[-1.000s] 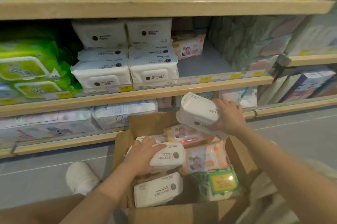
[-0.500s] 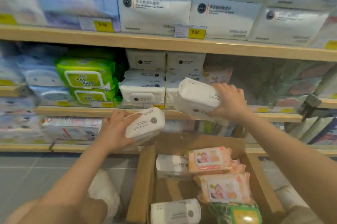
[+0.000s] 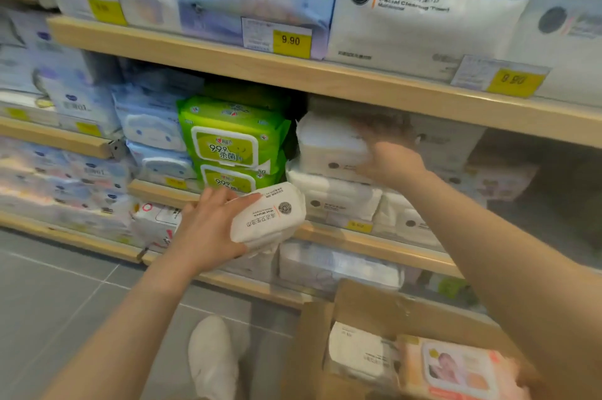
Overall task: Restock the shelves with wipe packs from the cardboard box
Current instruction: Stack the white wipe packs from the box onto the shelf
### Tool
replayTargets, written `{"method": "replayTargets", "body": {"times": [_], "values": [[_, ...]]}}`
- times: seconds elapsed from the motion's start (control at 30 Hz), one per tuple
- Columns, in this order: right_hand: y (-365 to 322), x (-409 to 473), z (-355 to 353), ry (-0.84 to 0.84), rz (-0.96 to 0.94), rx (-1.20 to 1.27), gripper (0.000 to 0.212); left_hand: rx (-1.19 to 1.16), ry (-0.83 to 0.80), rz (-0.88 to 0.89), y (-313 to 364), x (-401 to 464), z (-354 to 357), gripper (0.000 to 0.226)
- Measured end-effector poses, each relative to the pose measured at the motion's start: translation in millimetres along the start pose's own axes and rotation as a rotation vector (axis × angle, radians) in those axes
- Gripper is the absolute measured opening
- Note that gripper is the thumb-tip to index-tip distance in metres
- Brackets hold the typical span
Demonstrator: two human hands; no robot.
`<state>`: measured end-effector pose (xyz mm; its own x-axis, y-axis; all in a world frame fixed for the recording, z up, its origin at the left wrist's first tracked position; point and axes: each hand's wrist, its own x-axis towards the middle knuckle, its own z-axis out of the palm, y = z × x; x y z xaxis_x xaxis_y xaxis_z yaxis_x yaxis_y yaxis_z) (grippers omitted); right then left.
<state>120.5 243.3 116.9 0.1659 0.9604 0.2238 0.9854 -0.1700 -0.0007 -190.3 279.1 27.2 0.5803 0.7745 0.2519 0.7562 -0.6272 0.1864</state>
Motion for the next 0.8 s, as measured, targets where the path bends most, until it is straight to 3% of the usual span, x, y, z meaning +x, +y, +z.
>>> {"method": "replayTargets", "body": {"times": [0.13, 0.27, 0.37, 0.43, 0.63, 0.8], "values": [[-7, -7, 24, 0.043, 0.096, -0.088, 0.054, -0.001, -0.035, -0.01, 2, 4, 0, 0.091], [-8, -8, 48, 0.132, 0.076, -0.071, 0.081, -0.028, 0.002, 0.009, 2, 0, 2, 0.09], [-6, 15, 55, 0.156, 0.103, -0.1, 0.071, -0.054, 0.02, 0.005, 1, 0, 3, 0.088], [-8, 26, 60, 0.232, 0.095, -0.145, 0.077, -0.05, 0.007, 0.002, 1, 3, 4, 0.088], [-7, 39, 73, 0.233, 0.138, -0.148, 0.08, -0.048, 0.001, 0.017, 4, 4, 6, 0.087], [-9, 37, 58, 0.113, 0.108, -0.137, 0.079, -0.057, -0.036, 0.022, 13, 2, 3, 0.088]]}}
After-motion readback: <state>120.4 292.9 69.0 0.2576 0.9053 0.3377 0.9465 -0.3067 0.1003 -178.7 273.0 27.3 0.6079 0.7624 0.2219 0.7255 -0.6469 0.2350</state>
